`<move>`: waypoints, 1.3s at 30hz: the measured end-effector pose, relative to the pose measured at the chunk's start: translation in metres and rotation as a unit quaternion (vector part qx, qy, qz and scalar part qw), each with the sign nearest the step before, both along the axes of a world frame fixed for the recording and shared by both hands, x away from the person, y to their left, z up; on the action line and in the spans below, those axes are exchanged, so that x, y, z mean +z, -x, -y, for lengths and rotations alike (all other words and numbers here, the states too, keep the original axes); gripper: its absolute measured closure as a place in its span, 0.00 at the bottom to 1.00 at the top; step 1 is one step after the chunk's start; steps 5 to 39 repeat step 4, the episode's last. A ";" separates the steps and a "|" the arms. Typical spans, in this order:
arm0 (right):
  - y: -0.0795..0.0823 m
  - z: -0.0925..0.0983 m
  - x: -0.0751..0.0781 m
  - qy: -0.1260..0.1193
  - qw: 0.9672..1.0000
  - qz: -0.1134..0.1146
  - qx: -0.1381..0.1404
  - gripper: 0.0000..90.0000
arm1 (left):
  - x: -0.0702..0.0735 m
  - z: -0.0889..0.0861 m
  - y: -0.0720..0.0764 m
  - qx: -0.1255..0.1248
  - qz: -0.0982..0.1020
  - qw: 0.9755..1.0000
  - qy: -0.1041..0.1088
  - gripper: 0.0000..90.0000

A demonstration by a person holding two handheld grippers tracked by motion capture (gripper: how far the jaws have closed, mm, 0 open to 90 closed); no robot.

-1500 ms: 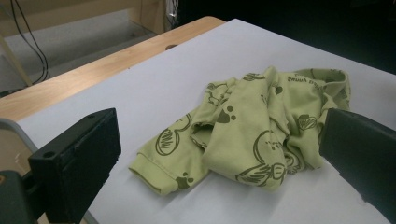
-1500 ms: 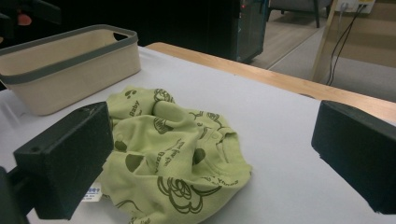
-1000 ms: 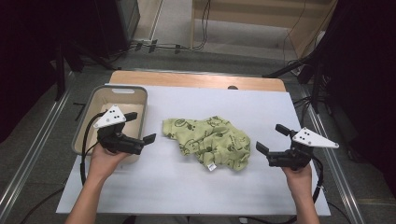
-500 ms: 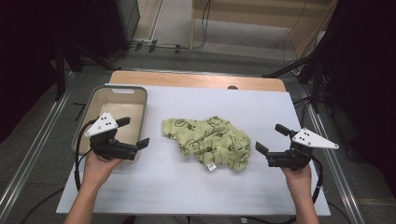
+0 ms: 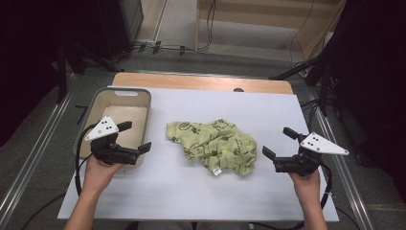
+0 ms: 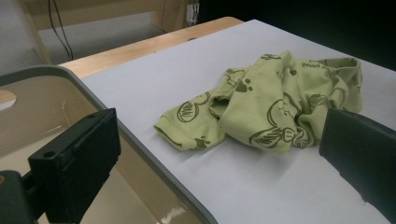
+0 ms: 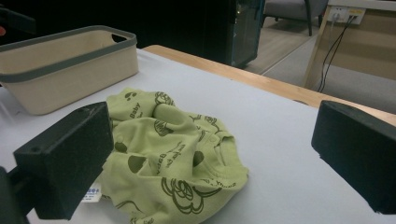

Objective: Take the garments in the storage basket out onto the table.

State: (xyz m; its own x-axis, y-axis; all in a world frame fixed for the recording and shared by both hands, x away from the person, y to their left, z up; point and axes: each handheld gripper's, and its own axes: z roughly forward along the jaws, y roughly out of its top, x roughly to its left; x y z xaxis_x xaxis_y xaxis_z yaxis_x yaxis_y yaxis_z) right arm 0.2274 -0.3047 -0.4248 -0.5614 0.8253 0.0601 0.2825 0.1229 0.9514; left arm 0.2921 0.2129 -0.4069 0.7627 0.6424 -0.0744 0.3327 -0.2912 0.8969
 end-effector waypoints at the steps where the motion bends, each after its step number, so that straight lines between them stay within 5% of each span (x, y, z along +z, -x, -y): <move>1: 0.000 0.000 0.000 0.002 1.000 0.002 -0.001 0.00 | 0.000 0.000 0.000 -0.002 0.000 1.000 0.000 0.00; 39: 0.001 -0.001 0.001 0.004 1.000 0.001 -0.002 0.00 | -0.001 0.002 0.000 -0.005 -0.001 1.000 -0.002 0.00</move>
